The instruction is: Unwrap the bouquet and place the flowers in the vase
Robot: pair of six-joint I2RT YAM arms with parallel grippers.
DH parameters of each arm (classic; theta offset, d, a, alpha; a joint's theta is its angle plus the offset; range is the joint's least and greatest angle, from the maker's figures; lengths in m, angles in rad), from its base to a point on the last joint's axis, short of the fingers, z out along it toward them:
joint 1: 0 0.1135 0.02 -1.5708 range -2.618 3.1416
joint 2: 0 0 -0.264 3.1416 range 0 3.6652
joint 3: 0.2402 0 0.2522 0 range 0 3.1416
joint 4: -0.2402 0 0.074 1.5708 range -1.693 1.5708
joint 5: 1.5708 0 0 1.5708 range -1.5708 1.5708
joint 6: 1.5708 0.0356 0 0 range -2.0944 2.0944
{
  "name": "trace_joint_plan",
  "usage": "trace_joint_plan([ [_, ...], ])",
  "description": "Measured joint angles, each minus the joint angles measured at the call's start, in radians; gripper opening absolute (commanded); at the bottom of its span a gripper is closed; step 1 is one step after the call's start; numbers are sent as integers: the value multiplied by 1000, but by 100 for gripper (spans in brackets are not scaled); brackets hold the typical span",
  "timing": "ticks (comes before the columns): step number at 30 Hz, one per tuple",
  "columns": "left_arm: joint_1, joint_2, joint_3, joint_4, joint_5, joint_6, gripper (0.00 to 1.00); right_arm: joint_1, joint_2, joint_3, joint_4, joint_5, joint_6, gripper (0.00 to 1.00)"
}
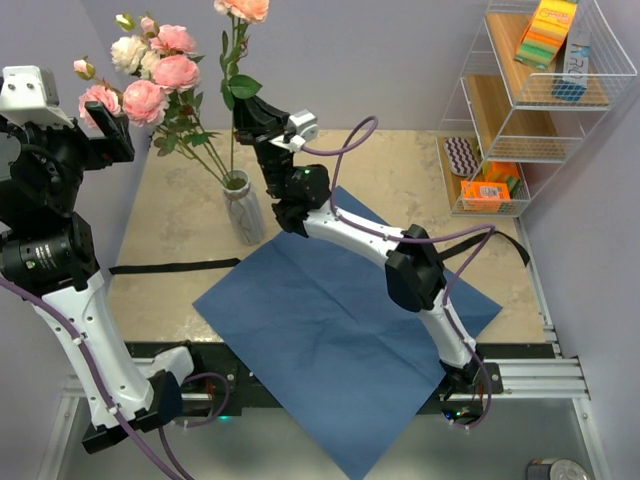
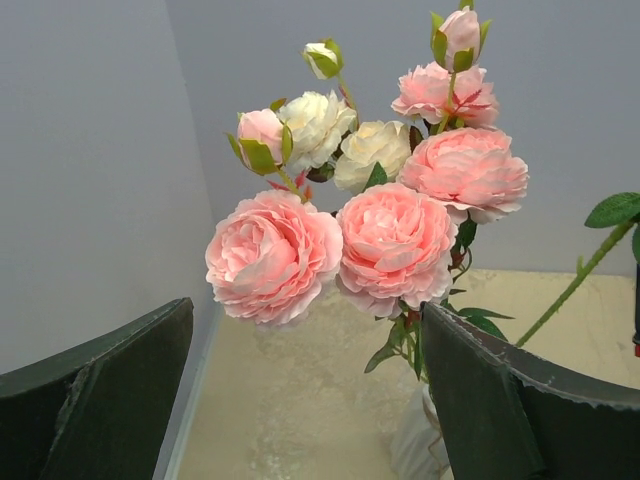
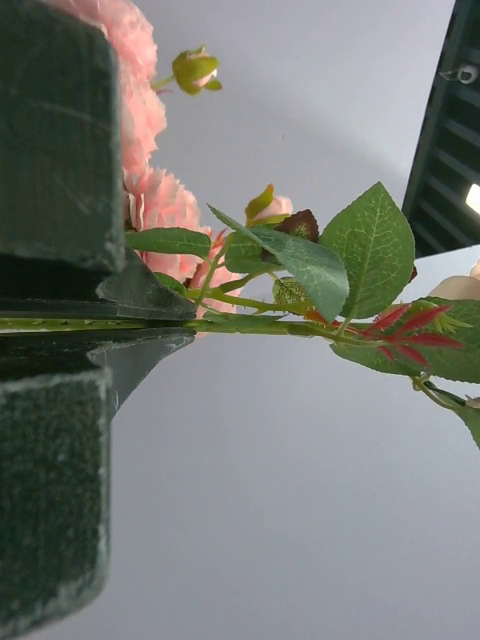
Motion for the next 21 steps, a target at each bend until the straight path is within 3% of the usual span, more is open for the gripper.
trace_joint_plan([
  [8,0,16,32,-18,38,3,99,-45,73,42,2,0,-7,0],
  [21,0,14,10,-16,74,-2,99,-49,77,-112,13,2,19,0],
])
